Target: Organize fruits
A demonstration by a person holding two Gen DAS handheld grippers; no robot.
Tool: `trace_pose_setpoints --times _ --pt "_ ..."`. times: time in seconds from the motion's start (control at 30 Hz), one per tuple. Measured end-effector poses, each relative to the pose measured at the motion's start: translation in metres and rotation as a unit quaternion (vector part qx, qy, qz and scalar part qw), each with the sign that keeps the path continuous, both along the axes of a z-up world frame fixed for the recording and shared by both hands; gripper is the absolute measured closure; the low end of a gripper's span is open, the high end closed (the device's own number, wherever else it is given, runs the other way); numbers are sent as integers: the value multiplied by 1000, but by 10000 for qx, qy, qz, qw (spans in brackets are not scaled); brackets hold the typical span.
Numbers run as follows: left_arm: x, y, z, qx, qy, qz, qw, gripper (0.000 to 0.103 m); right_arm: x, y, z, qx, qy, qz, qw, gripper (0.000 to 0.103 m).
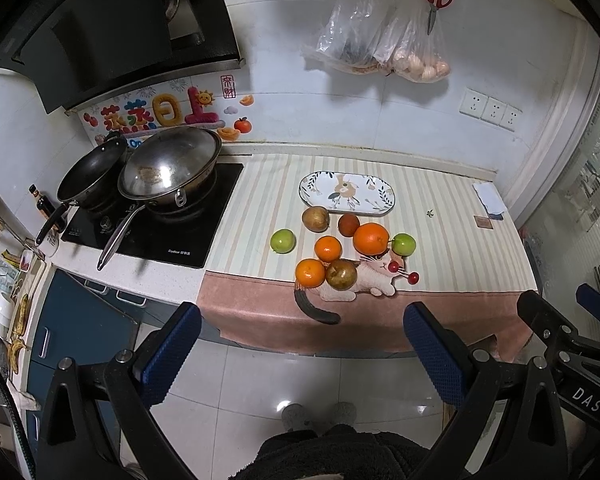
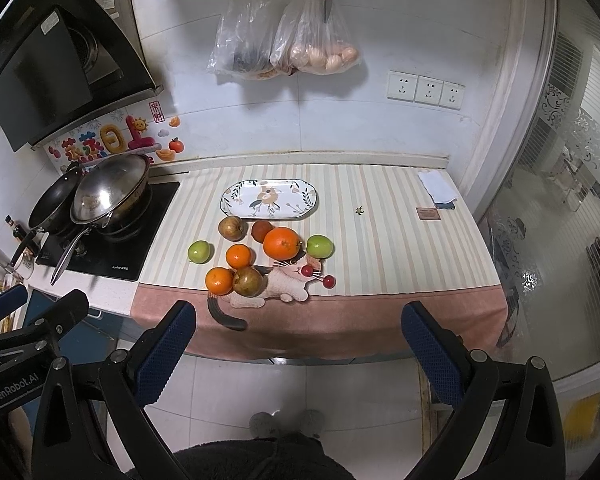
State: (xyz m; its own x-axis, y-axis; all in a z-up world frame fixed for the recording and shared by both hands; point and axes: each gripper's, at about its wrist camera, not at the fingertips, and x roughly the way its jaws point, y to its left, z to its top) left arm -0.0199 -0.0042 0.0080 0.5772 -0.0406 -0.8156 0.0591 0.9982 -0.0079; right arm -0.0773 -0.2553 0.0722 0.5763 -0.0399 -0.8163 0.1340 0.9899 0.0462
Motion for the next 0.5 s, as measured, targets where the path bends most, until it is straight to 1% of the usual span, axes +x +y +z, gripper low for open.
trace_pose_setpoints --times 0.3,0.5 --pt "2 -2 -2 3 14 -6 10000 0 1 1 6 7 23 -21 10000 0" --pt "1 -3 -3 1 14 -12 10000 0 2 -4 4 24 32 -26 10000 0"
